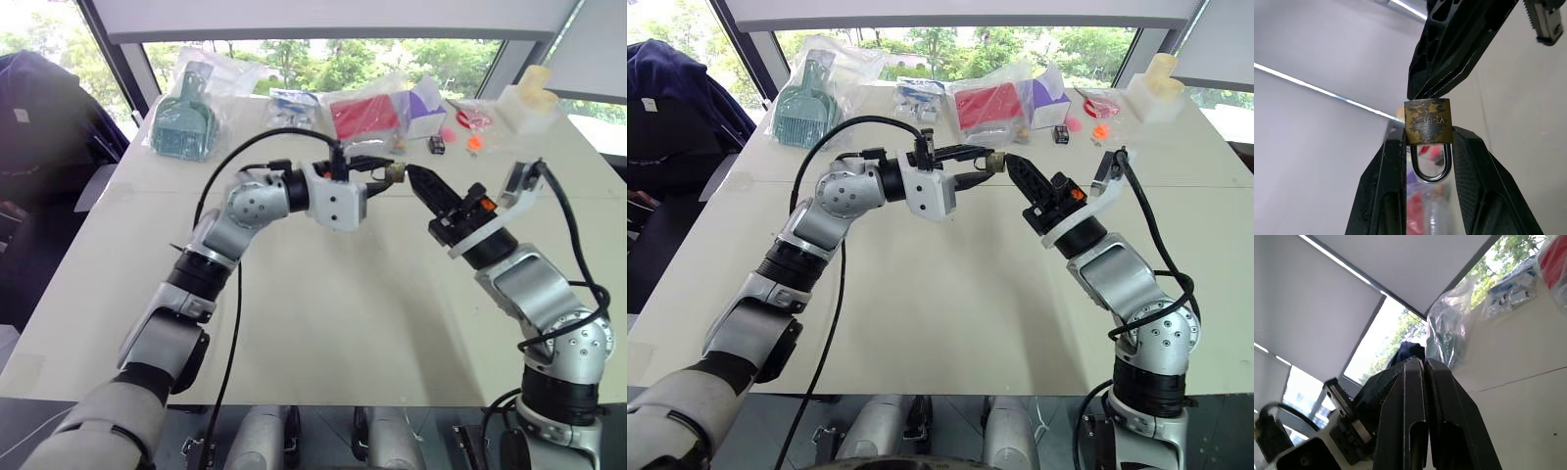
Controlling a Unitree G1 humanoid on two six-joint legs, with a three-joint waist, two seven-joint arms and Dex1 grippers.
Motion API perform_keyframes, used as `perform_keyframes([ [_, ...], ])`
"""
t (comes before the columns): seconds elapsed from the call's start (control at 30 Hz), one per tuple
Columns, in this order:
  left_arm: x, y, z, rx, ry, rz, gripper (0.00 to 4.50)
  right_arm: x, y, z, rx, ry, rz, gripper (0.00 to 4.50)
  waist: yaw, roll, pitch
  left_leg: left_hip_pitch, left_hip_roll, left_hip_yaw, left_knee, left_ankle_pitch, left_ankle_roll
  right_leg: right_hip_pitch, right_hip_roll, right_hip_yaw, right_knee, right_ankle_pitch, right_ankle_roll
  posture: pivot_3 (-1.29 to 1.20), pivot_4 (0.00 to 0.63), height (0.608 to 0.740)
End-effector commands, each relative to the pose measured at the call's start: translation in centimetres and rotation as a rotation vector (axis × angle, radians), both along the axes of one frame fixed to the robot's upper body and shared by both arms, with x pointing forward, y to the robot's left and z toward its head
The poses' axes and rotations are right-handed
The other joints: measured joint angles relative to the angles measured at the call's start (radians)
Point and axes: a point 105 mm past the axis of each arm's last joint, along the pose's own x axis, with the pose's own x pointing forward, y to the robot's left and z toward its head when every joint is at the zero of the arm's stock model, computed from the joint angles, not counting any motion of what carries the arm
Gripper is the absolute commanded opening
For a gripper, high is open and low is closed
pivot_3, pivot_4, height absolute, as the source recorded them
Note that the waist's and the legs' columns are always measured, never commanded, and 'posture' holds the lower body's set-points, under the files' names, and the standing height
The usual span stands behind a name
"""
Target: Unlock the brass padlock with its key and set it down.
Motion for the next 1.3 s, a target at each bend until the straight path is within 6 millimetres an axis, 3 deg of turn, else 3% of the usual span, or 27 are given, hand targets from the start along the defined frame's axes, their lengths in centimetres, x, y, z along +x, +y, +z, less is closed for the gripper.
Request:
perform_keyframes([
  [0.03, -3.0, -1.1, 4.1, -0.096, -0.268, -0.12, 0.71, 0.8, -0.1, -0.8, 0.074, 0.088, -0.032, 0.11, -0.001, 0.0, 0.0, 0.0, 0.0, 0.0, 0.0, 0.0, 0.0, 0.0, 0.0, 0.0, 0.0, 0.0, 0.0, 0.0, 0.15, 0.735],
  [0.23, -3.1, -1.2, 3.7, -0.074, -0.379, -0.129, 0.71, 1.4, -0.7, -1.3, 0.191, 0.16, -0.052, 0.11, 0.0, 0.0, 0.0, 0.0, 0.0, 0.0, 0.0, 0.0, 0.0, 0.0, 0.0, 0.0, 0.0, 0.0, 0.0, 0.0, 0.15, 0.735],
  [0.33, -2.6, -1.4, 3.3, -0.071, -0.354, -0.124, 0.71, 1.4, -0.8, -1.2, 0.184, 0.16, -0.053, 0.11, 0.0, 0.0, 0.0, 0.0, 0.0, 0.0, 0.0, 0.0, 0.0, 0.0, 0.0, 0.0, 0.0, 0.0, 0.0, 0.0, 0.15, 0.735],
  [0.53, 0.4, -0.6, 1.1, -0.01, -0.033, -0.047, 0.71, 0.4, -2.5, 0.4, -0.166, -0.062, -0.128, 0.11, -0.001, 0.0, 0.0, 0.0, 0.0, 0.001, 0.0, 0.0, 0.0, 0.0, 0.0, 0.0, 0.0, 0.0, 0.0, 0.0, 0.15, 0.735],
  [0.77, 0.3, 0.0, 0.6, 0.037, 0.032, -0.065, 0.71, -0.8, -2.6, 1.0, -0.414, -0.196, -0.022, 3.25, -0.009, 0.0, 0.0, 0.0, 0.001, 0.001, 0.0, 0.0, 0.001, 0.0, 0.0, 0.0, 0.0, 0.0, 0.0, 0.0, 0.15, 0.735],
  [0.97, -0.3, -0.2, 0.8, 0.031, 0.049, -0.09, 0.71, -1.0, -1.4, 0.4, -0.485, -0.23, 0.046, 3.25, -0.002, 0.0, 0.0, 0.0, 0.001, 0.001, 0.0, 0.0, 0.001, 0.0, 0.0, 0.0, 0.0, 0.0, 0.0, 0.0, 0.15, 0.735],
  [1.3, -1.2, -0.4, 0.9, 0.028, 0.066, -0.121, 0.71, -0.3, -0.8, 0.5, -0.459, -0.248, 0.063, 3.25, 0.0, 0.0, 0.0, 0.0, 0.0, 0.001, 0.0, 0.0, 0.001, 0.0, -0.001, 0.0, 0.0, 0.0, 0.0, 0.0, 0.15, 0.735],
])
